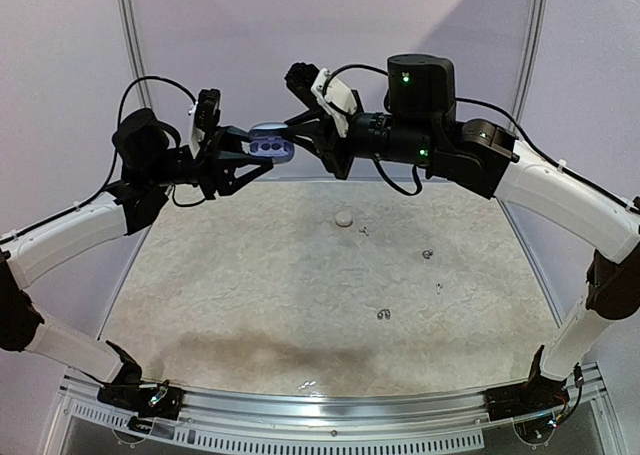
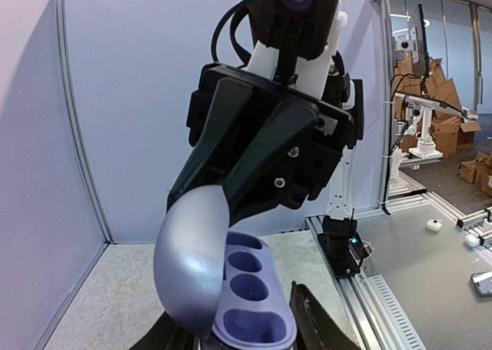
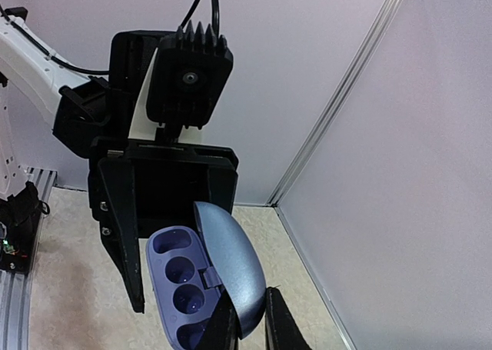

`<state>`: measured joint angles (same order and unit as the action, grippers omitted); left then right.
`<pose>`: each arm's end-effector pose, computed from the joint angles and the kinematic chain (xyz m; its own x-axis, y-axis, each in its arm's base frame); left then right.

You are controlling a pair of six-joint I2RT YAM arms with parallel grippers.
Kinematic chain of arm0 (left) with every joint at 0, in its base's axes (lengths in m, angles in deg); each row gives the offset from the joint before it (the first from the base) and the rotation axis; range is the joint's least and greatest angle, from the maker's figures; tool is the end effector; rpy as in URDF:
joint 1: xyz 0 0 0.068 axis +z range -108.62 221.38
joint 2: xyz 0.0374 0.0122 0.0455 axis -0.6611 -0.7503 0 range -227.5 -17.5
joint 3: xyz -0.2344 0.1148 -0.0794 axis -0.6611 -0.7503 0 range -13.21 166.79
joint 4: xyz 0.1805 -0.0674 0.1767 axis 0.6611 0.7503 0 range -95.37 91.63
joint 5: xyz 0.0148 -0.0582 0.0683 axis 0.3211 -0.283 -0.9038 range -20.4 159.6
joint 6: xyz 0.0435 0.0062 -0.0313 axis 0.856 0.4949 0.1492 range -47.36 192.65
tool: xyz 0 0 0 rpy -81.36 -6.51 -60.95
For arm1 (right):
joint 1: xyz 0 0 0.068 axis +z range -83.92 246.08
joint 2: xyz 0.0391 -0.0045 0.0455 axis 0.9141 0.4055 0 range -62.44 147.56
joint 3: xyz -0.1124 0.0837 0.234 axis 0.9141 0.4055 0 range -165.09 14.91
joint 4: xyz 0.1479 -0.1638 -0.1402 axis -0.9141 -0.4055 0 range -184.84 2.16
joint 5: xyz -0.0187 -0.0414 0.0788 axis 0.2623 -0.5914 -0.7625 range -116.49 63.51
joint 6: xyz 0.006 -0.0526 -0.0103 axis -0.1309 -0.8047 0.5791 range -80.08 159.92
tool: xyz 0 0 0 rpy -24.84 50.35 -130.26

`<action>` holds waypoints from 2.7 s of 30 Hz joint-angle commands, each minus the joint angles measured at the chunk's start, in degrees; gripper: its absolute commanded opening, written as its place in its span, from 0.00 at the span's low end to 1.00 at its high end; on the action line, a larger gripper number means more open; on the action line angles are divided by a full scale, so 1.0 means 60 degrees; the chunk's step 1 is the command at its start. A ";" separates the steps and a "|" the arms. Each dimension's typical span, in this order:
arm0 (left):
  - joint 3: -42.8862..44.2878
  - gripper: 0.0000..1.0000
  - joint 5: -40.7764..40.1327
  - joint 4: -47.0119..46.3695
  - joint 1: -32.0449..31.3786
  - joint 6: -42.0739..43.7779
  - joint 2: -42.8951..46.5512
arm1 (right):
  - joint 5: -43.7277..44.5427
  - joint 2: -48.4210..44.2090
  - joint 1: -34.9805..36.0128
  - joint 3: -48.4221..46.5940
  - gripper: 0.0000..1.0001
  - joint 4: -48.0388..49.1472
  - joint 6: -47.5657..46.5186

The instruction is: Insert the wireless bluetooth earbuds into the charging case

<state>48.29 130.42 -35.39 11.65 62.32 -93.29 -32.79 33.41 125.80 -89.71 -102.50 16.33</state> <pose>0.2410 -0.1736 0.3919 0.0574 -0.1336 -0.9894 0.9980 -0.0178 0.0603 0.1926 0.3377 0.4615 0.3182 -0.2440 -0.9161 -0.8578 0.3374 -0.3878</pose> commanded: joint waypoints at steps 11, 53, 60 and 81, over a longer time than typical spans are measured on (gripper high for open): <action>0.0049 0.33 -0.0101 0.0017 -0.0112 0.0170 -0.0120 | -0.0054 0.0130 0.0071 -0.0372 0.03 0.0192 0.0241; -0.0462 0.00 -0.0460 -0.0664 -0.0083 0.0530 0.0059 | -0.0339 0.0180 -0.0222 -0.0328 0.46 0.0125 0.2070; -0.1020 0.00 -0.1420 -0.1082 -0.0068 -0.0554 0.0096 | -0.1549 0.0043 -0.0410 -0.0654 0.69 0.0062 0.2834; -0.2913 0.00 -0.2956 -0.2998 0.0049 -0.1594 0.1029 | 0.1238 0.0116 -0.1999 0.0260 0.75 -0.6863 0.8377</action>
<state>32.53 113.89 -48.94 11.56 53.95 -88.31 -26.30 31.68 114.90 -89.95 -128.79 58.21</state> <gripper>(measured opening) 0.294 0.776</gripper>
